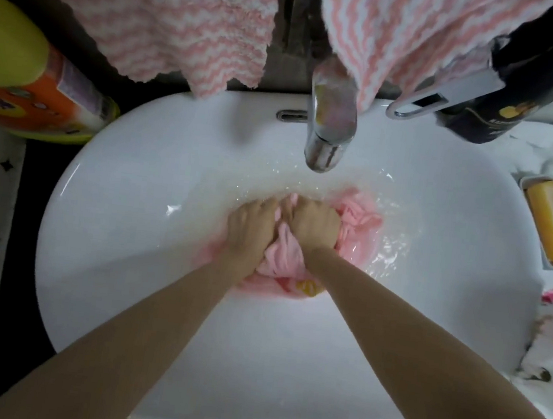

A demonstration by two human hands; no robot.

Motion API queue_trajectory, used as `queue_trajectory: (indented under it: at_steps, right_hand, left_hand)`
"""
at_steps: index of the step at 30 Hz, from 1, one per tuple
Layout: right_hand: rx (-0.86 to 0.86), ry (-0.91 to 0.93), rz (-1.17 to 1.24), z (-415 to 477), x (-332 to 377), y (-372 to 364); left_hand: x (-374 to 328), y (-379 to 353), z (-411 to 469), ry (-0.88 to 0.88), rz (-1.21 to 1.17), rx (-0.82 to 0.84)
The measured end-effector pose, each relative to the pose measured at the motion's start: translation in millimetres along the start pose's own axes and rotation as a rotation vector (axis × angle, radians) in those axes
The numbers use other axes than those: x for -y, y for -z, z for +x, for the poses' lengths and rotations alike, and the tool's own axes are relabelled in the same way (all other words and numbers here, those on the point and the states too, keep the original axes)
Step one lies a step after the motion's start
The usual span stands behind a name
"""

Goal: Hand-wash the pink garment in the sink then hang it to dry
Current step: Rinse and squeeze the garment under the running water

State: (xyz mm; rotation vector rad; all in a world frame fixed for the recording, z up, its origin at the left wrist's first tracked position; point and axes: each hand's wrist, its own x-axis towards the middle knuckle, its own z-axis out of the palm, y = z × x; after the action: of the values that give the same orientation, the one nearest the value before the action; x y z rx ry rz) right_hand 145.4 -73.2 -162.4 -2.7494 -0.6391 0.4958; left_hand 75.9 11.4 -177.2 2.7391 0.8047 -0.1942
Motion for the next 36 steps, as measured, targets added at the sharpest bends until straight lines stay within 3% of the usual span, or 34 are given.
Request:
queue_trajectory:
  at_steps: [3, 6, 8, 10, 12, 15, 17, 21, 28, 31, 34, 36]
  right_hand:
    - [0.186, -0.165, 0.323, 4, 0, 30]
    - [0.216, -0.166, 0.699, -20, -5, 66]
    - [0.183, -0.165, 0.902, -45, -9, 89]
    - [0.108, -0.152, 0.963, -69, -14, 97]
    - [0.015, -0.132, 0.782, -89, -20, 87]
    - [-0.108, 0.064, 0.142, -99, -34, 54]
    - [-0.059, 0.199, 0.046, -95, -40, 31]
    - [0.054, 0.251, 0.004, -96, -30, -4]
    - [-0.126, 0.181, -0.029, -68, -20, -19]
    - [-0.119, 0.120, 0.025, -46, -12, -18]
    - [-0.053, -0.055, 0.050, -26, 1, -8]
    - [-0.034, -0.117, 0.018, -17, 9, -2]
  left_hand:
    - [1, 28, 6, 0.153, -0.561, 0.323]
    - [2, 70, -8, 0.129, -1.085, 0.352]
    - [2, 85, -23, 0.140, -1.280, 0.252]
    - [3, 90, -35, 0.269, -1.374, 0.058]
    - [4, 81, -51, 0.265, -1.155, -0.059]
    - [11, 38, -80, -0.023, -0.391, -0.048]
    - [13, 12, -94, -0.038, -0.214, -0.014]
    - [6, -14, -102, -0.061, -0.088, -0.014]
    - [5, -26, -67, -0.112, -0.099, -0.289]
    - [3, -21, -51, -0.101, -0.146, -0.189]
    - [-2, -6, -34, -0.059, -0.324, -0.013]
    - [-1, 4, -33, -0.033, -0.300, 0.197]
